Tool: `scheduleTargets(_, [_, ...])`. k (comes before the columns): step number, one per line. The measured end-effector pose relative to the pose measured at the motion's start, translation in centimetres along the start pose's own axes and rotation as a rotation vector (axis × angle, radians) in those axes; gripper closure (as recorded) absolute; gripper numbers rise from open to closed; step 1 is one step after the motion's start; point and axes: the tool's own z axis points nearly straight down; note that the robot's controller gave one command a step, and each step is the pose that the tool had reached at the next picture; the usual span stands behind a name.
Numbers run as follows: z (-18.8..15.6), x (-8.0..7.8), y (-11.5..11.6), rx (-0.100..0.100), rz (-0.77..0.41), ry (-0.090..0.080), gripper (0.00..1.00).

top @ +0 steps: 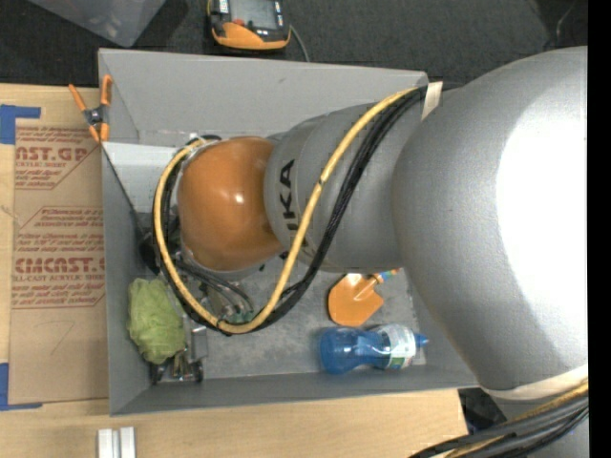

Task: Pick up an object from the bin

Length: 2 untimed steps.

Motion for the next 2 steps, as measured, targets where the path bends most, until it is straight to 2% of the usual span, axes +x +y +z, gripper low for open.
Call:
scheduleTargets(1, [6.0,-1.9,-1.8,0.004,0.271,0.026,0.0])
scheduleTargets(2, [6.0,-3.7,-1.2,-0.002,-0.266,-0.005,0.0])
